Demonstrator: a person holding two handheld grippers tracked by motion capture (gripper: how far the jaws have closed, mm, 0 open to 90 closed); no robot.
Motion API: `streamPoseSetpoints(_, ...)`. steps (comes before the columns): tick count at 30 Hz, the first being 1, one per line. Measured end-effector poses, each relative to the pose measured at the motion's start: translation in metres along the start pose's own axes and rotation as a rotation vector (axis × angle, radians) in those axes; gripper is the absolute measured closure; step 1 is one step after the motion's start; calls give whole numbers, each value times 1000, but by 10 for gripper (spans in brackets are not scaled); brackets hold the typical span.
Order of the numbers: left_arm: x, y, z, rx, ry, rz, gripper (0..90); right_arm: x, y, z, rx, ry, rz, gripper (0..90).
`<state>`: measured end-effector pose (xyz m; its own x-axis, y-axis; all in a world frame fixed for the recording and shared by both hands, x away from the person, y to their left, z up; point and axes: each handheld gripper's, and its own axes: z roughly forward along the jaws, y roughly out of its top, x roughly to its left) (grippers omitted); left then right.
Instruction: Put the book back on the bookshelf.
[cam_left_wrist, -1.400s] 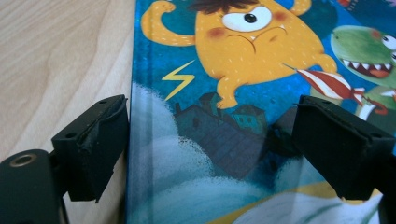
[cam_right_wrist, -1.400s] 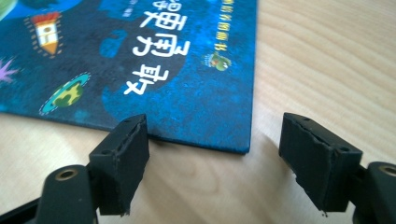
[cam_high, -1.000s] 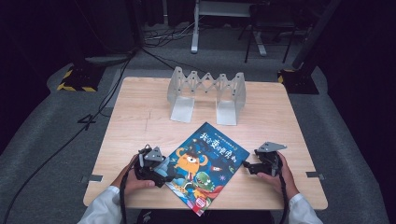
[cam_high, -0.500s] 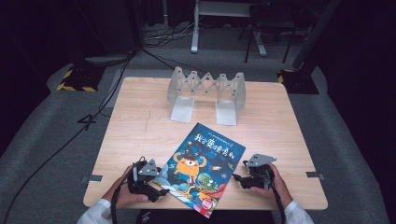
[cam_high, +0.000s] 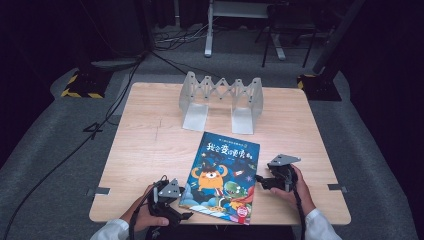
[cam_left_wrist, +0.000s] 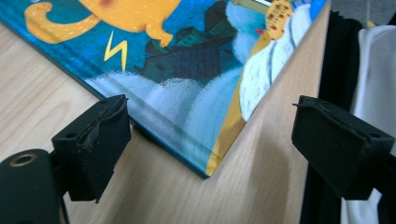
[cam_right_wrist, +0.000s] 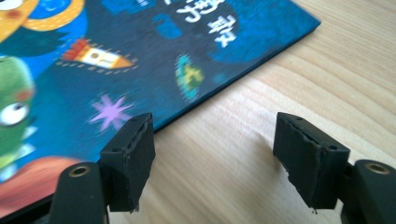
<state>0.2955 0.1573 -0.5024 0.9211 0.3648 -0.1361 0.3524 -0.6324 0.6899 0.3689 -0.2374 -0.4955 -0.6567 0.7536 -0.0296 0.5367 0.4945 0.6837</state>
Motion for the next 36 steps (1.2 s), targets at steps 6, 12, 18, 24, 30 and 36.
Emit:
streamPoseSetpoints(6, -6, 6, 7, 2, -16, 7, 126, 6, -10, -11, -1, 33, -48, 316)
streamPoseSetpoints(12, -11, 12, 14, -2, -36, 21, 126, -2, -8, -9, 0, -10, -28, 303)
streamPoseSetpoints(18, -15, 21, 24, -3, -39, 43, 131, -14, -14, -11, -10, -8, 27, 306)
streamPoseSetpoints(24, -21, 30, 35, 32, 85, 81, 102, -14, -26, -24, 7, 41, -17, 289)
streamPoseSetpoints(30, -14, 19, 23, 22, 86, 82, 152, -4, -36, -38, 44, 69, -52, 269)
streamPoseSetpoints(36, 7, 4, 6, 0, 162, -3, 155, 8, -48, -53, 78, 103, -91, 283)
